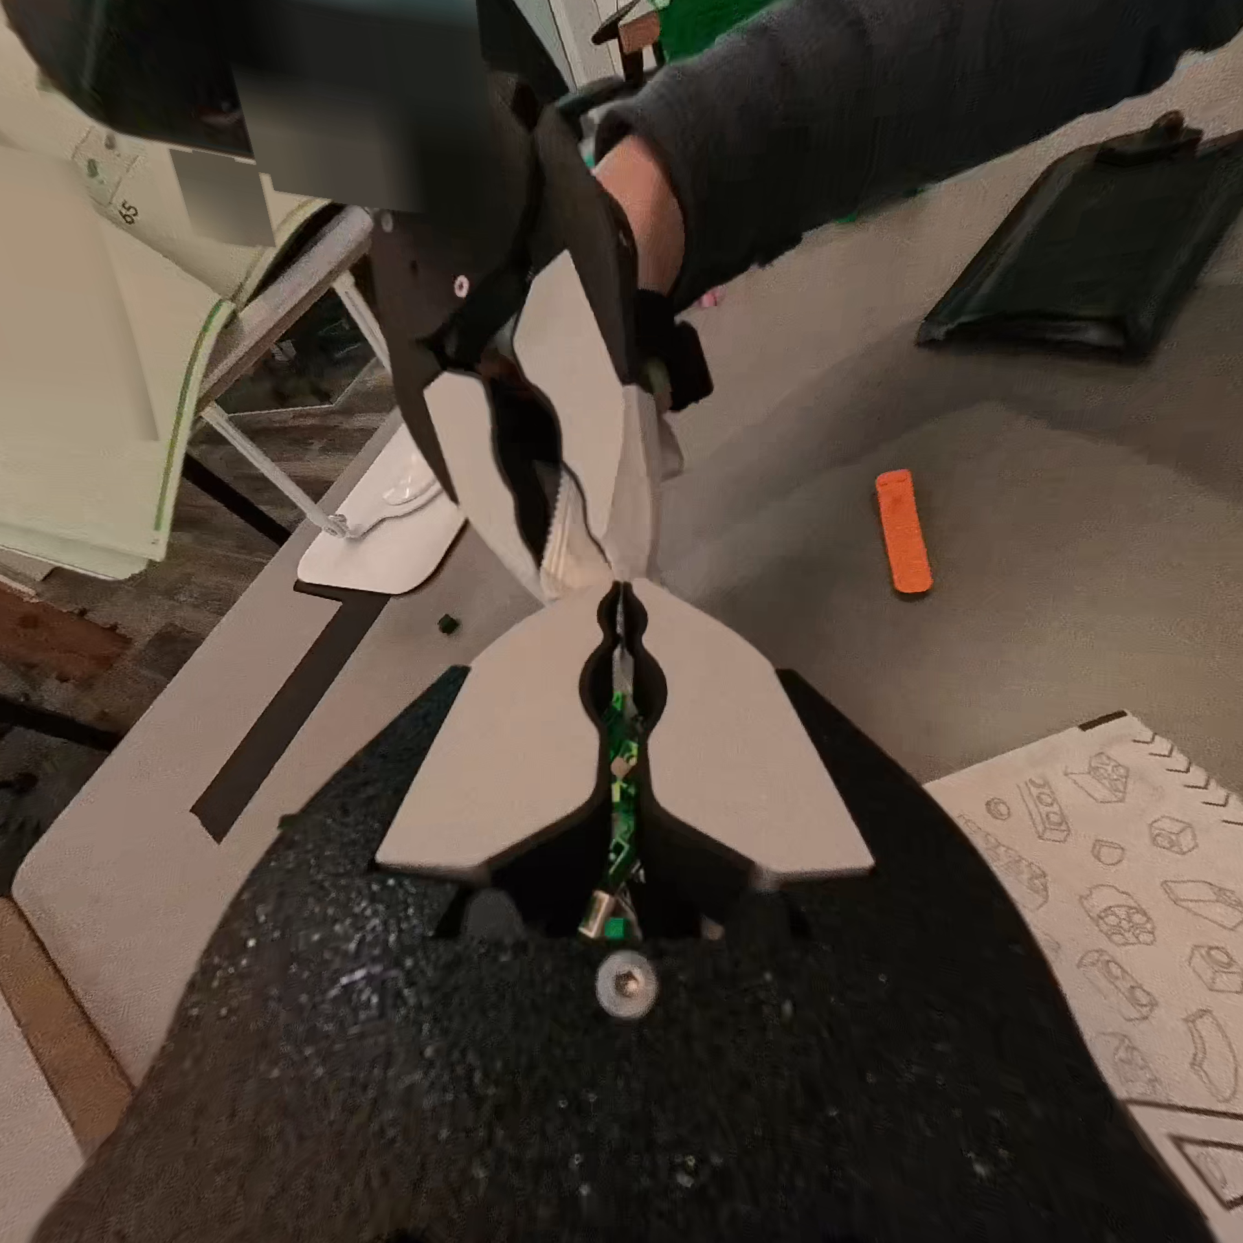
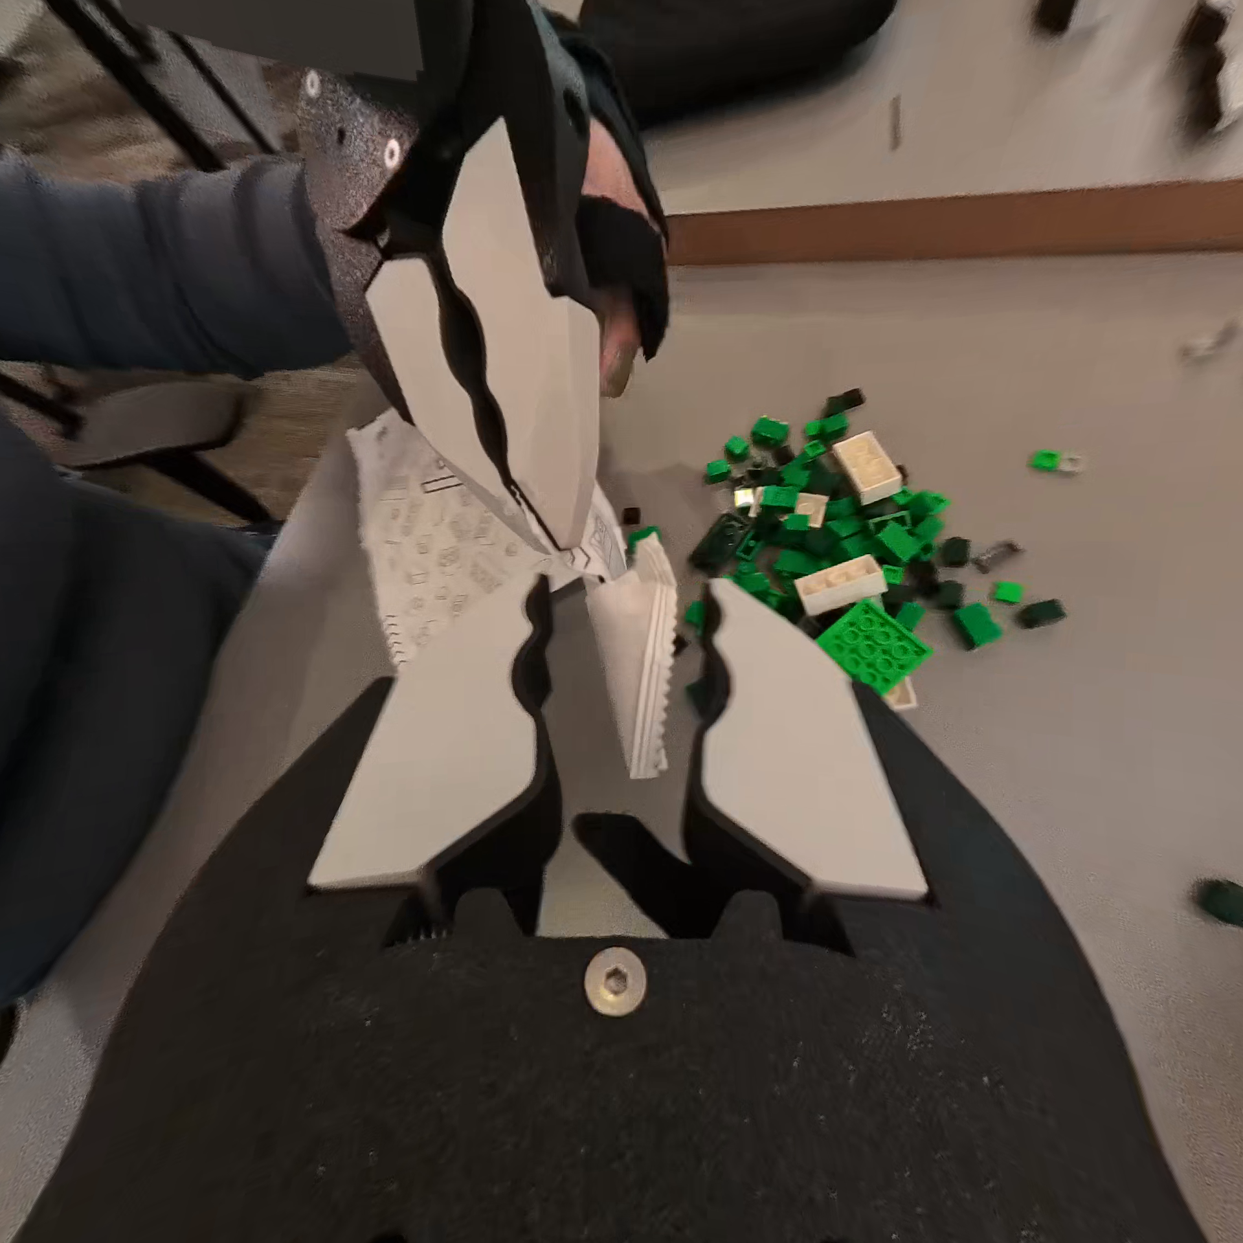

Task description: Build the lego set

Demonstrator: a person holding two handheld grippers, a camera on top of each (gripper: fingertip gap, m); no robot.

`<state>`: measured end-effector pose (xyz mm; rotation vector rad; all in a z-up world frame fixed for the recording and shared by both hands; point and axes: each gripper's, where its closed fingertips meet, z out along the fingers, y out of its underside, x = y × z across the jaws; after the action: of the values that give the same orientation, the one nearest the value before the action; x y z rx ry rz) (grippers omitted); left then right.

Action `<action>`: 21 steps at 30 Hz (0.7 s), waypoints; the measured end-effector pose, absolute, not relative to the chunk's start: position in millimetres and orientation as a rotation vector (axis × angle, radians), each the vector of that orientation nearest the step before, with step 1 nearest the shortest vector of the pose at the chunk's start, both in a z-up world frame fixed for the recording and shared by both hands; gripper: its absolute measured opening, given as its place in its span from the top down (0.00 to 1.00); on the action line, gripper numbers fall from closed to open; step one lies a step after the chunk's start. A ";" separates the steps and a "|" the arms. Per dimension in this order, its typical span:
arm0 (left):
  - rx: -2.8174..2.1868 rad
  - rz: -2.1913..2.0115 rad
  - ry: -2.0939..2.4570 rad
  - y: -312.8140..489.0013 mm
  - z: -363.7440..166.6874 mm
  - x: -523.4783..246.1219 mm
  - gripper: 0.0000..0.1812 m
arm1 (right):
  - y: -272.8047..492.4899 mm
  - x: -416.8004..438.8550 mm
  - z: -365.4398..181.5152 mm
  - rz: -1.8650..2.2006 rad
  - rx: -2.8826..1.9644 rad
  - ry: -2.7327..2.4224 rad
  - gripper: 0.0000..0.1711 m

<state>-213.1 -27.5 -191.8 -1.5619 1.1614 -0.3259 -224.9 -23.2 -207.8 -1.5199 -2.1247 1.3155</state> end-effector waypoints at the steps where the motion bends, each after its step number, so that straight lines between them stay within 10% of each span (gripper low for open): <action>1: -1.581 -0.338 1.132 -25.6 -191.7 -215.2 1.00 | -24.0 -224.9 -207.2 1.347 -1.504 -2.127 0.91; 21: -1.599 -0.773 0.595 -27.0 -200.9 -236.1 1.00 | -18.9 -225.4 -213.5 1.366 -1.224 -1.813 1.00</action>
<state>-236.1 -27.0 -200.9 -1.5990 0.5955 -0.7734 -225.4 -18.9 -213.5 -1.2240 -1.8130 1.3664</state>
